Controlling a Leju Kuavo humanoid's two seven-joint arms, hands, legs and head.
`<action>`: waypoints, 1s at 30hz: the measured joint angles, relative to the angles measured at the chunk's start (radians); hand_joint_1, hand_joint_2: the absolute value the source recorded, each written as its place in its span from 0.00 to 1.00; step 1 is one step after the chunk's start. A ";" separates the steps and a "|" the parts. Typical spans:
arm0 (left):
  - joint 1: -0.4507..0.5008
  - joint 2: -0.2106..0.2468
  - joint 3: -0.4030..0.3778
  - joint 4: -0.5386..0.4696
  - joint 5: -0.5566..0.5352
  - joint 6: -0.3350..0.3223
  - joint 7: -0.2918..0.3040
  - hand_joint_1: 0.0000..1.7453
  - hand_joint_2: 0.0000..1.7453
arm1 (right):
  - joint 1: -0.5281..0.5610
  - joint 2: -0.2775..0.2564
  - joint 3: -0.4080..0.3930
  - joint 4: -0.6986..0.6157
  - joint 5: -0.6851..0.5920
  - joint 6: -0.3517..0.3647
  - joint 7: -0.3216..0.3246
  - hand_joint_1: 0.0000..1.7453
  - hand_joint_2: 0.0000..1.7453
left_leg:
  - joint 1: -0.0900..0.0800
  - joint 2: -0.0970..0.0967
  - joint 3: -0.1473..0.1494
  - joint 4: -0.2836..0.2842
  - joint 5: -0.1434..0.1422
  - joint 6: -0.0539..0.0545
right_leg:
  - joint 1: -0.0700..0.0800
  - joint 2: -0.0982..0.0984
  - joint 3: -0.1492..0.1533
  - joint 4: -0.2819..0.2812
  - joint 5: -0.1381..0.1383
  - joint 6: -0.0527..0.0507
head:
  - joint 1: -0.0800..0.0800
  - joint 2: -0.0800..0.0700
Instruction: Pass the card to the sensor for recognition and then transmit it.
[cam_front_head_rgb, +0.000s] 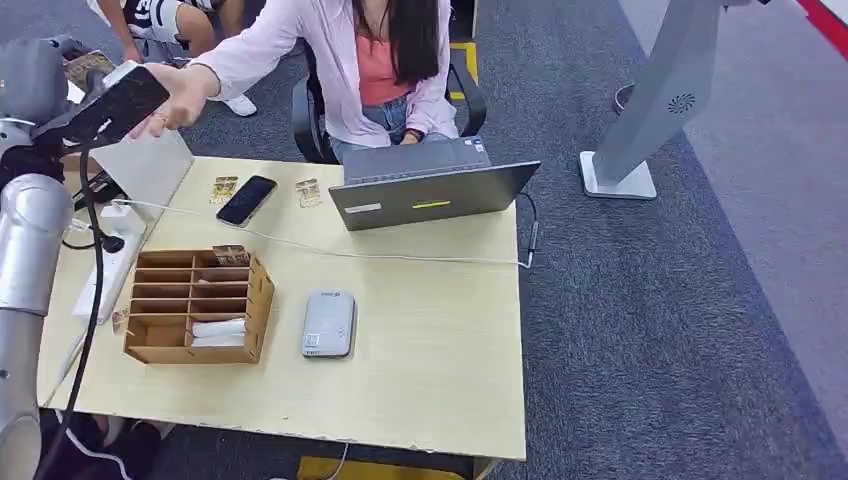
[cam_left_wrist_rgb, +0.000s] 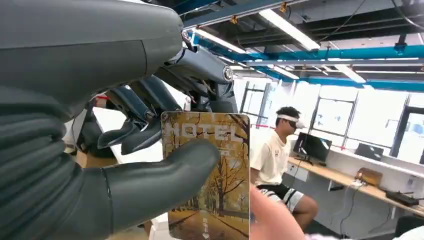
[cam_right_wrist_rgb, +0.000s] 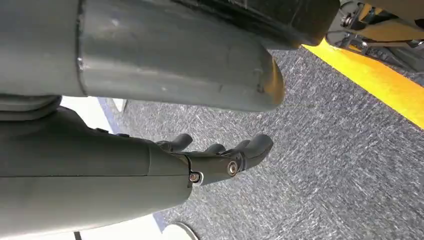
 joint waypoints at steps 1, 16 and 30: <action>-0.005 -0.003 0.000 0.009 0.000 0.001 0.000 1.00 1.00 | 0.000 0.000 0.001 0.000 0.000 0.000 0.000 0.00 0.00 | 0.000 0.000 0.000 0.000 0.000 0.000 | 0.000 0.000 0.000 0.000 0.000 0.000 | 0.000 0.000; -0.086 -0.016 0.000 0.187 -0.045 0.074 0.015 1.00 1.00 | 0.000 0.000 0.013 0.000 0.004 0.008 0.001 0.00 0.00 | 0.000 0.000 0.000 0.000 0.000 0.000 | 0.000 0.000 0.000 0.000 0.000 0.000 | 0.000 0.000; -0.089 -0.017 0.000 0.226 -0.063 0.112 0.005 0.00 1.00 | 0.000 0.000 0.016 0.000 0.003 0.000 0.000 0.00 0.00 | 0.000 0.000 0.000 0.000 0.000 0.000 | 0.000 0.000 0.000 0.000 0.000 0.000 | 0.000 0.000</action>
